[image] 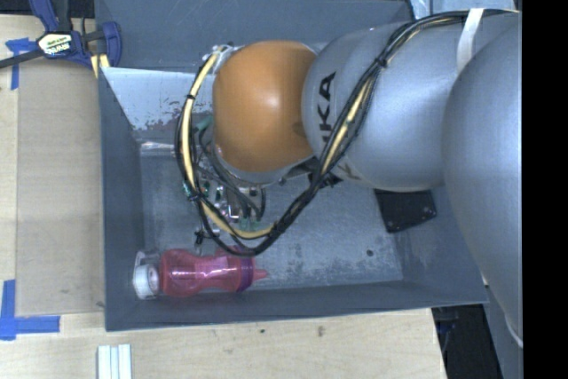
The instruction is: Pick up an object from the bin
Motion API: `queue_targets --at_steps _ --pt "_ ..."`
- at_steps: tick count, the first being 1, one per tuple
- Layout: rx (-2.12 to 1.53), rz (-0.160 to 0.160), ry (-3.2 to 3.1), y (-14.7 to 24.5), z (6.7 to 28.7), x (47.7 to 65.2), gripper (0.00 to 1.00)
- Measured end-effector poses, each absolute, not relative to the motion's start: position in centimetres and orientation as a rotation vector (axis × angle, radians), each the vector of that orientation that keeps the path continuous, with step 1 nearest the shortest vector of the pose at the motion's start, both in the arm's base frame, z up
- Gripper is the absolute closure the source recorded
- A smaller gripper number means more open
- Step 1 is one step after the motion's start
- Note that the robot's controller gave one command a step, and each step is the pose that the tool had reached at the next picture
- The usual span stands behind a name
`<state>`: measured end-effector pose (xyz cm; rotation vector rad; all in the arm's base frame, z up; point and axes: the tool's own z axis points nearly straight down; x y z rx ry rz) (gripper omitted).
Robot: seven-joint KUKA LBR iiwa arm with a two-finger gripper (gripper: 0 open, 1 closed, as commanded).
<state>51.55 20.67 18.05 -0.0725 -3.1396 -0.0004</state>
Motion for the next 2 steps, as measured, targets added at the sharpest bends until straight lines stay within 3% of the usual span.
queue_targets --at_steps 2 --pt "0.056 -0.004 -3.148 19.5 21.0 55.7 0.0"
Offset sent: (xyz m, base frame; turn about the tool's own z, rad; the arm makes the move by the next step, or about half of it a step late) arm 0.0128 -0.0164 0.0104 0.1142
